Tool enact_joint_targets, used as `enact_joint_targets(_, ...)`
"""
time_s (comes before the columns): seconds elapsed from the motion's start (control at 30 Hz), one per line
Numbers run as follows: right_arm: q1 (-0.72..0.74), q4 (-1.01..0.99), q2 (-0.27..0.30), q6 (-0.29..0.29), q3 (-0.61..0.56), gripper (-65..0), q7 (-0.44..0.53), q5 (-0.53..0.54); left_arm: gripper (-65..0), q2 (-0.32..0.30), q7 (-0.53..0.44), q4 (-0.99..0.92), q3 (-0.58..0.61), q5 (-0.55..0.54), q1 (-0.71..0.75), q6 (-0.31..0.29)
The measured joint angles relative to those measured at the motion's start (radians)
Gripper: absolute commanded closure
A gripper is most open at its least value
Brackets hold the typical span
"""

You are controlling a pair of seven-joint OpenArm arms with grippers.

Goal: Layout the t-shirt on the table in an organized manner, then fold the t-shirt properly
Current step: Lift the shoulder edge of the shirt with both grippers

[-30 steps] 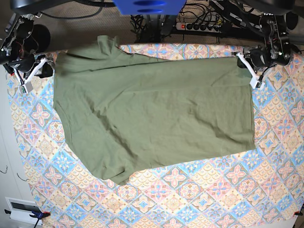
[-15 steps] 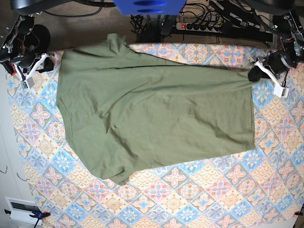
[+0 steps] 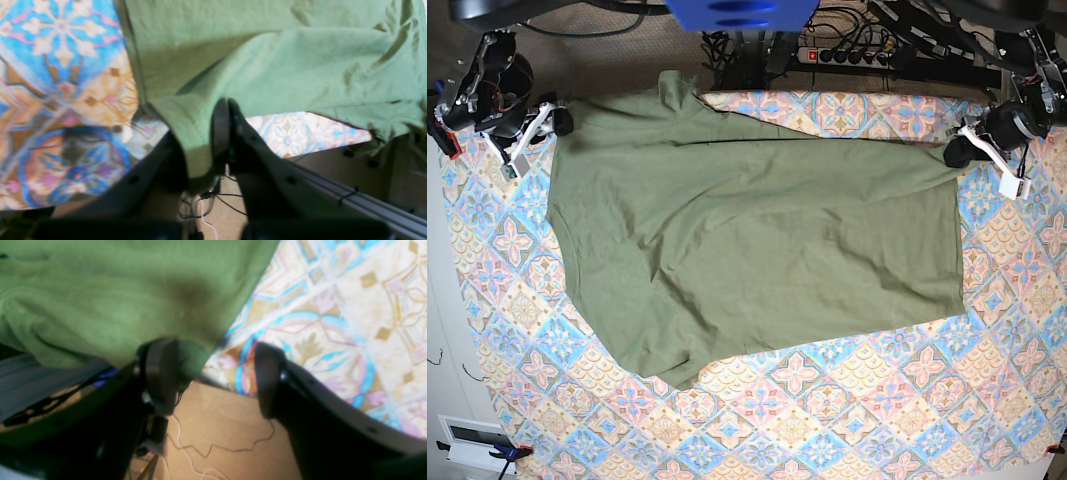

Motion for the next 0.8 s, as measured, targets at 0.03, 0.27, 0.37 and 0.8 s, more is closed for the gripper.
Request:
enact_joint_targets(0.03,0.001,0.0,0.0,0.0,-0.001,-34.9,0.001,0.0,0.0,-0.001,0.005,0.0,0.0,0.002,0.0,0.0)
enact_joint_targets(0.27,-0.001,-0.002,0.004,0.0,-0.042,-34.9,-0.004,0.0,0.0,-0.003,-0.003,0.0,0.0,0.001,-0.001,0.0)
enact_joint_targets(0.37,-0.02,-0.002,0.0,0.0,-0.089,-34.9,0.011,0.009,0.0,-0.003,-0.001,0.0,0.0,0.0,-0.006,0.0)
enact_joint_targets(0.8,-0.05,0.0,-0.002,0.0,-0.074,0.0,0.0,0.011,0.0,-0.003,0.0,0.0,0.0,0.0,-0.008,0.0)
